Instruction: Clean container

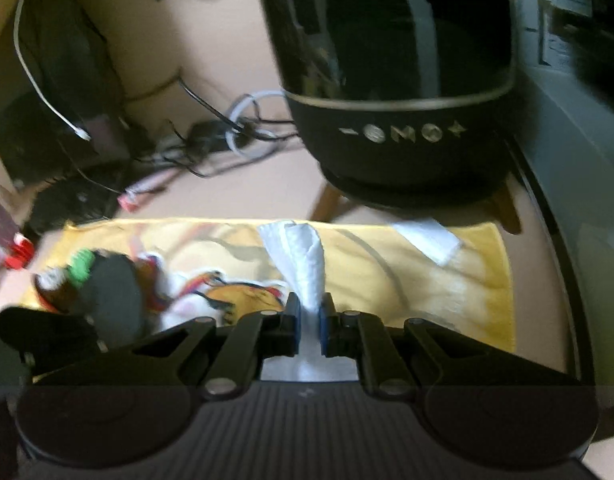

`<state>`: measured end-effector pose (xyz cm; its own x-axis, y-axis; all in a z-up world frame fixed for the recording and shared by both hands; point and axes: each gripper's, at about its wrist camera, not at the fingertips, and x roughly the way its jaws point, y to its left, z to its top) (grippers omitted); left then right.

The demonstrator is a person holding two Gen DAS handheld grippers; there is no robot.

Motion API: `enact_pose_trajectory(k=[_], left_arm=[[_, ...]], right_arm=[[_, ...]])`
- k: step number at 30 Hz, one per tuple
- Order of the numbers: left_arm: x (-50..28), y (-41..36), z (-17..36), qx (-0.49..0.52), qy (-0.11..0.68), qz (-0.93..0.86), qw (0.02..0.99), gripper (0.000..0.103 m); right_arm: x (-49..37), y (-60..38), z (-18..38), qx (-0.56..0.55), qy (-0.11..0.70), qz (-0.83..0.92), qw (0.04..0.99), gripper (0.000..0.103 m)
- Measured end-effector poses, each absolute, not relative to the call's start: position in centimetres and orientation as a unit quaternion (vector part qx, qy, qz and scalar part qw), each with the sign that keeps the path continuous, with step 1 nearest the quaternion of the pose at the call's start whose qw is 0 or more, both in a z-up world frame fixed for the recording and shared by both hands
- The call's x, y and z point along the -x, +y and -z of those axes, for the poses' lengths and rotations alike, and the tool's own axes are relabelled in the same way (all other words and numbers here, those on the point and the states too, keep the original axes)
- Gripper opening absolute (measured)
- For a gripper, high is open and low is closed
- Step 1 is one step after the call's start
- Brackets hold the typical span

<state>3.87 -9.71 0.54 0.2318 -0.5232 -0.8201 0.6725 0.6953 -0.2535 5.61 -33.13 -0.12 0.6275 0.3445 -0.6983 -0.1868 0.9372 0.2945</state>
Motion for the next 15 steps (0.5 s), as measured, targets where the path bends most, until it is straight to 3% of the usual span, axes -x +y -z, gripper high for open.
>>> enact_pose_trajectory(k=[8,15], left_arm=[[-6.8,1.8,-1.3,-0.004,0.497,0.06,0.866,0.102],[-8.0,0.5,1.0,-0.02,0.5,0.078,0.862,0.103]], right_arm=[[-6.2,-30.6,1.2,-0.159,0.423,-0.202,0.869,0.011],[-6.2,-28.9,1.9,-0.153,0.437,-0.225,0.858,0.016]])
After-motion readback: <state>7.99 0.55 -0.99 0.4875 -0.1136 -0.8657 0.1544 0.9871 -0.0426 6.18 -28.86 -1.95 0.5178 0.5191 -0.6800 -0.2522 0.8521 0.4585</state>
